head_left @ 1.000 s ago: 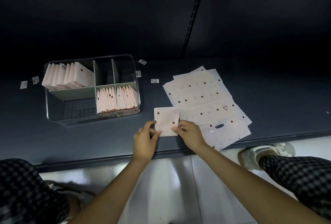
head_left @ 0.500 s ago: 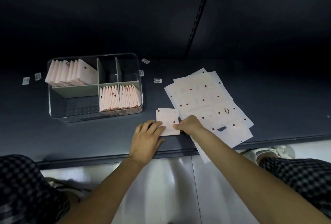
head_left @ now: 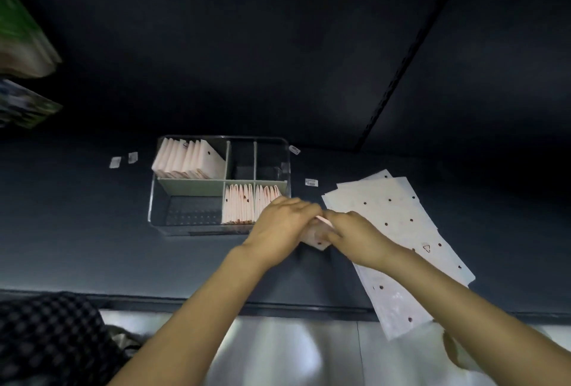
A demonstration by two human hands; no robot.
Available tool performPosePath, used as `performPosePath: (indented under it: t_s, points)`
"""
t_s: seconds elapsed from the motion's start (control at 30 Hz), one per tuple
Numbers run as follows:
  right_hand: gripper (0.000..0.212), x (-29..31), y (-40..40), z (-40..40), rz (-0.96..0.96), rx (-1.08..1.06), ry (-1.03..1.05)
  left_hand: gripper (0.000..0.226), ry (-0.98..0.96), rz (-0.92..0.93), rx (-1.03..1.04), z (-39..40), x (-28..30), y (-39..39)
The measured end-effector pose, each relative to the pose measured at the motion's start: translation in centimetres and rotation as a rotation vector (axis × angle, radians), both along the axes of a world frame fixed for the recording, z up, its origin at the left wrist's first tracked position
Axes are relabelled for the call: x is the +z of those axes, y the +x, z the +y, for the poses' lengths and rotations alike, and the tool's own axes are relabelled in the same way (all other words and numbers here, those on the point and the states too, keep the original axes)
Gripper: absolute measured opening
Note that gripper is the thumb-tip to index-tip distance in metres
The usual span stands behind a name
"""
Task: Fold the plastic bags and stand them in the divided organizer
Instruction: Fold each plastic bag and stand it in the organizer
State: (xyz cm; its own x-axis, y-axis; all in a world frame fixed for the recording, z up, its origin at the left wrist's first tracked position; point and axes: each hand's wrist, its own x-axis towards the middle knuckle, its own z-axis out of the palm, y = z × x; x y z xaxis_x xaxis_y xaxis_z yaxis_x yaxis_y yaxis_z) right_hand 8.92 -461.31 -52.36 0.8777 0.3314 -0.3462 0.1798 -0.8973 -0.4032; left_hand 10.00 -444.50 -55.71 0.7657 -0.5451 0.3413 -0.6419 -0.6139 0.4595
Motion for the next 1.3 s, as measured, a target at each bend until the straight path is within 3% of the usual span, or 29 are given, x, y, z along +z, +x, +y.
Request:
performPosePath:
  t_s: [0.07, 0.13, 0.23, 0.3, 0.4, 0.47, 0.53, 0.73, 0.93, 1.1, 1.2, 1.3]
  points:
    - [0.019, 1.4, 1.2, 1.5, -0.034, -0.105, 0.13, 0.018, -0.159, 0.285, 0.097, 1.8, 1.0, 1.2]
    - [0.021, 2.7, 2.7, 2.9, 0.049, -0.236, 0.366, 0.044, -0.26, 0.54, 0.155, 4.0, 1.5, 2.5]
    - [0.016, 4.0, 5.0, 5.3, 0.177, -0.384, 0.623, 0.051, -0.351, 0.676, 0.201, 7.5, 1.5, 4.2]
    - [0.018, 4.5, 7.0, 7.3, 0.189, -0.443, 0.639, 0.045, -0.306, 0.578, 0.34, 9.8, 1.1, 5.4]
    - [0.022, 4.4, 10.1, 11.0, 0.166, -0.564, 0.698, 0.038, 0.123, 0.219, 0.675, 12.8, 0.1, 6.6]
    - [0.026, 3.5, 11.9, 13.8, 0.148, -0.624, 0.66, 0.035, 0.32, 0.19, 0.751, 13.7, -0.6, 7.0]
    - [0.028, 2.4, 13.3, 16.3, 0.121, -0.636, 0.565, 0.032, 0.385, 0.226, 0.753, 14.2, -1.6, 7.3]
    - [0.027, 0.0, 15.7, 20.7, -0.084, -0.558, 0.132, 0.03, 0.234, 0.18, 0.809, 14.3, -2.8, 7.1]
    - [0.024, -2.0, 15.0, 24.1, -0.09, -0.391, -0.039, 0.021, 0.101, 0.129, 0.82, 14.3, -2.7, 6.2]
    - [0.065, -3.0, 15.0, 24.5, 0.366, -0.511, 0.358, 0.017, -0.266, 0.15, 0.885, 14.9, -3.0, 5.4]
    - [0.05, -2.8, 15.0, 23.6, 0.316, -0.503, 0.383, 0.022, -0.24, 0.057, 0.816, 14.7, -2.9, 5.5]
    - [0.031, -2.4, 14.3, 21.5, 0.295, -0.532, 0.503, 0.02, -0.036, 0.053, 0.738, 14.4, -3.1, 5.6]
